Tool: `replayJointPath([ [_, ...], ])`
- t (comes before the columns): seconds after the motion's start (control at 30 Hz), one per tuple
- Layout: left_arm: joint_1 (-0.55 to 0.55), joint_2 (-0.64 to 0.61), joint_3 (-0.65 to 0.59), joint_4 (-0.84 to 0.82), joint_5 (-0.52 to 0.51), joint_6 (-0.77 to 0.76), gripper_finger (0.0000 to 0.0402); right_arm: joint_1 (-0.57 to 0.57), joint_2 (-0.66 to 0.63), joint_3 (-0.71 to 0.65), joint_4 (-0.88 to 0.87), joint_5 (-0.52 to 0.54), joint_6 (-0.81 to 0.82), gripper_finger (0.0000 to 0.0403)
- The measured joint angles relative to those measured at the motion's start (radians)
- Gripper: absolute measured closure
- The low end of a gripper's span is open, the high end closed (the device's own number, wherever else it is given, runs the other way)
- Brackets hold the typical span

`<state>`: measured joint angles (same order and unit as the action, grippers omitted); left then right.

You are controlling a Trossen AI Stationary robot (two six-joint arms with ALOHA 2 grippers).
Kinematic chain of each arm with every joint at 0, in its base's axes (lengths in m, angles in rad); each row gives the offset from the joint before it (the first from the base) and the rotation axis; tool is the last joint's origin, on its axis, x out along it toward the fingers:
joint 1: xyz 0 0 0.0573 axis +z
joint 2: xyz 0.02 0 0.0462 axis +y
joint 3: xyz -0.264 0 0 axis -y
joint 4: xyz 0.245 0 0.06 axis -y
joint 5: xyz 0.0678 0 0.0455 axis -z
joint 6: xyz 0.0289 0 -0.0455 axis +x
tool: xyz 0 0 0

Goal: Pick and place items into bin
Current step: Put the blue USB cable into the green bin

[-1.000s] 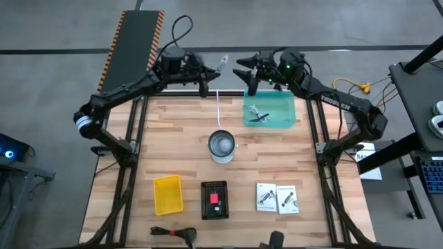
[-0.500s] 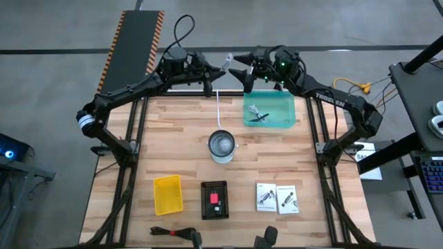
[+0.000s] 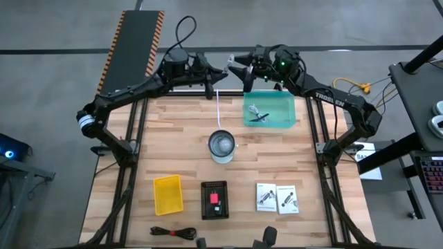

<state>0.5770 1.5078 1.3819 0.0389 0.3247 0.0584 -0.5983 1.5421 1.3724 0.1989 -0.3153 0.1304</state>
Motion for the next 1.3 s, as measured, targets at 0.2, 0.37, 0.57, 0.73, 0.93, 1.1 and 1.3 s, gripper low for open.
replayJointPath([
  [0.2, -0.015, 0.000, 0.000, 0.006, -0.002, 0.004, 0.0396, 0.001, -0.002, 0.000, 0.002, -0.004, 0.006, 0.0224],
  [0.37, -0.015, 0.000, 0.000, 0.006, -0.002, 0.004, 0.0396, 0.002, -0.002, 0.000, 0.002, -0.008, 0.009, 0.0264],
  [0.57, -0.016, 0.000, 0.000, 0.006, -0.002, 0.003, 0.0356, 0.003, -0.002, 0.000, 0.002, -0.029, 0.009, 0.0354],
  [0.73, -0.016, 0.000, 0.000, 0.006, -0.005, 0.000, 0.0300, 0.003, -0.002, 0.000, -0.001, -0.030, 0.004, 0.0390],
  [0.93, -0.011, -0.001, 0.000, -0.008, -0.001, -0.090, 0.0218, -0.023, -0.021, 0.000, -0.103, -0.019, -0.034, 0.0393],
  [1.1, 0.000, -0.016, 0.000, -0.110, 0.037, -0.106, 0.0159, -0.069, -0.029, 0.000, -0.272, -0.014, -0.063, 0.0394],
  [1.3, 0.000, -0.038, 0.000, -0.336, 0.041, -0.106, 0.0136, -0.122, -0.030, 0.000, -0.602, 0.093, -0.211, 0.0394],
])
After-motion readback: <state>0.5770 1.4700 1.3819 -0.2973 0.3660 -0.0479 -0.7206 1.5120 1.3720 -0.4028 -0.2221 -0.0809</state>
